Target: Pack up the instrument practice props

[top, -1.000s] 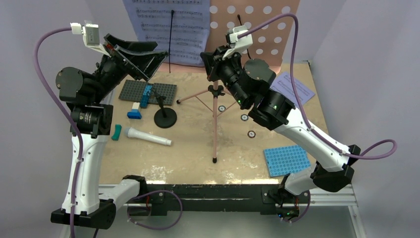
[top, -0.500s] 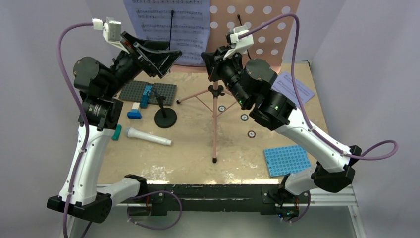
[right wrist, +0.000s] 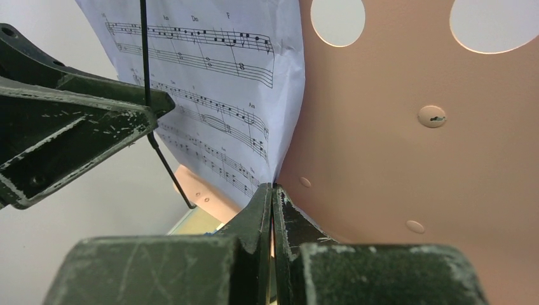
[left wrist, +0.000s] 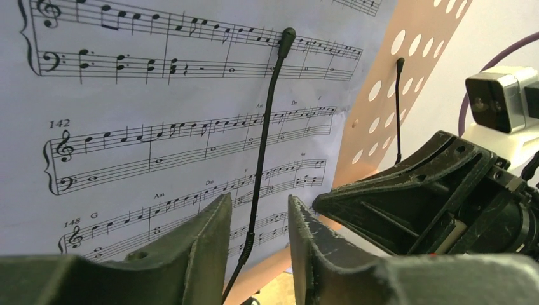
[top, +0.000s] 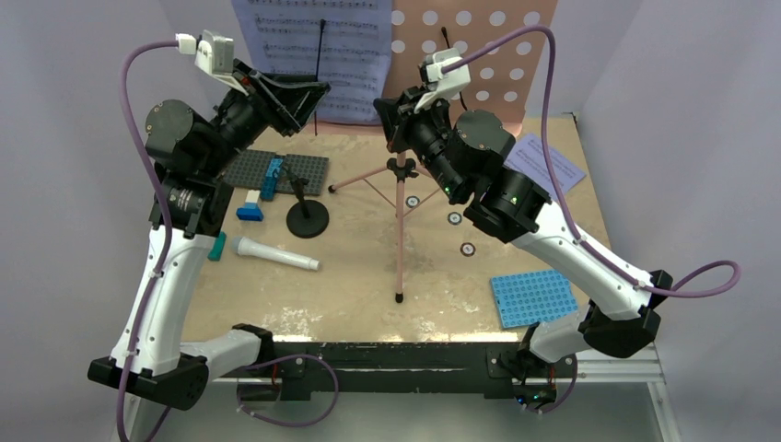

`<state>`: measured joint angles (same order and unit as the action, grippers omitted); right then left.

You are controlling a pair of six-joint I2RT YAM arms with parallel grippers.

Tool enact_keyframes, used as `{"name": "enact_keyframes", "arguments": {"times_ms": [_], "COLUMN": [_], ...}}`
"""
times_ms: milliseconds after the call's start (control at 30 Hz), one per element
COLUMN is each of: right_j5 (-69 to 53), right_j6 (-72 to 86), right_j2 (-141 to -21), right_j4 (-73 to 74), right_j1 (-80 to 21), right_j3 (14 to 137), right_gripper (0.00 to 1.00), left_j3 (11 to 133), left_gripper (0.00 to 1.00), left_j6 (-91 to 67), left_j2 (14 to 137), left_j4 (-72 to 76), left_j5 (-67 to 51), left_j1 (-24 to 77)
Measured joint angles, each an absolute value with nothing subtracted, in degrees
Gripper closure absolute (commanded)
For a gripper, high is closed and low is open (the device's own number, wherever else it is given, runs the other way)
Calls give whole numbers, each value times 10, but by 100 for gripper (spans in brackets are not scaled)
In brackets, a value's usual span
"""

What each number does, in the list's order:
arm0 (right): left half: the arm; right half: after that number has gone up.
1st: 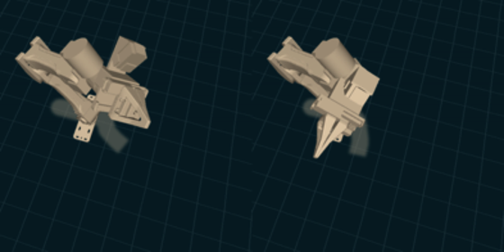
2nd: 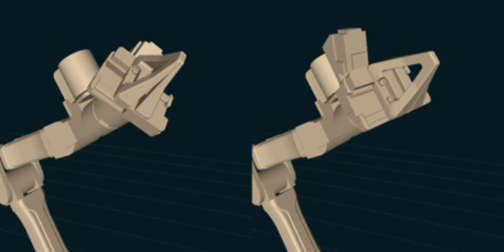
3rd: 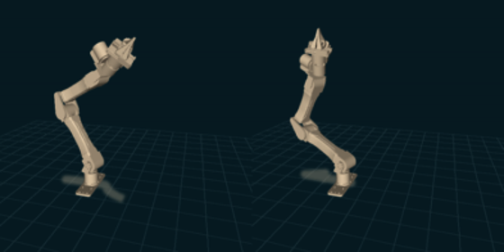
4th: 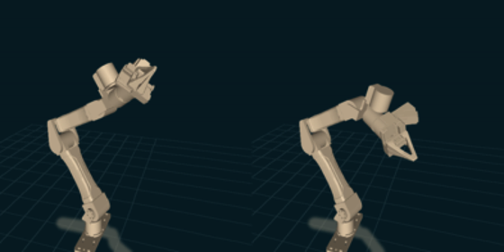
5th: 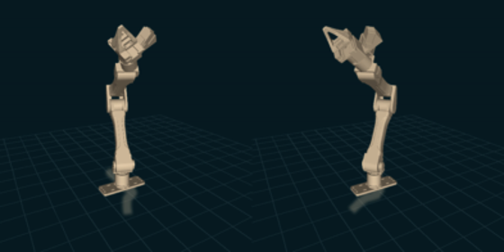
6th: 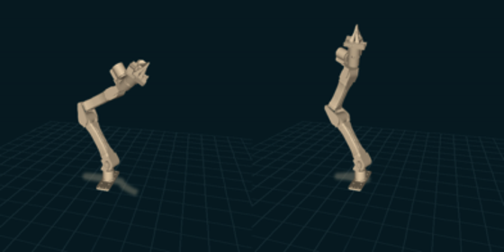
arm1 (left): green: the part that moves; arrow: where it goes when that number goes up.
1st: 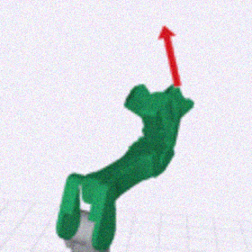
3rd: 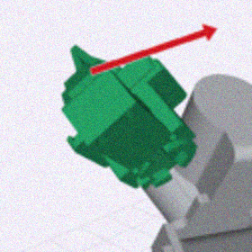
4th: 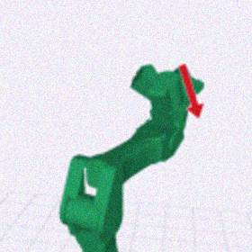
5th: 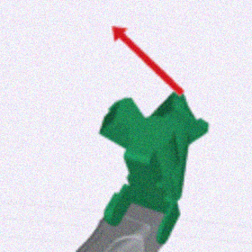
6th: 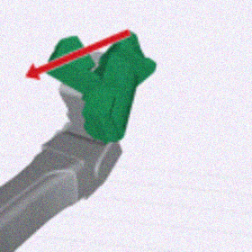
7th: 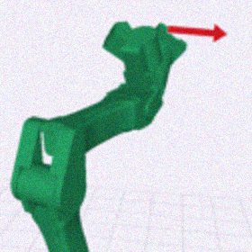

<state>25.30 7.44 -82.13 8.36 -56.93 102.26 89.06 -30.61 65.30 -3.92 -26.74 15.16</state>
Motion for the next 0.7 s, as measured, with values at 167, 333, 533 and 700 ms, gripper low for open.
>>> {"name": "enact_keyframes", "arguments": {"times_ms": [167, 333, 533, 700], "right_j5": [253, 253, 248, 247], "right_j6": [74, 74, 74, 74], "right_j2": [-821, -821, -821, -814], "right_j4": [83, 83, 79, 80], "right_j1": [-569, -569, -569, -569], "right_j3": [1020, 1019, 1019, 1013], "right_gripper": [100, 100, 100, 100], "left_j3": [891, 891, 886, 854], "left_gripper": [71, 91, 100, 100], "left_j6": [-303, -304, -302, -305], "left_j2": [660, 664, 658, 635], "left_j4": [-39, -40, -30, 4], "left_j5": [-269, -270, -282, -280], "left_j1": [154, 156, 156, 158]}}
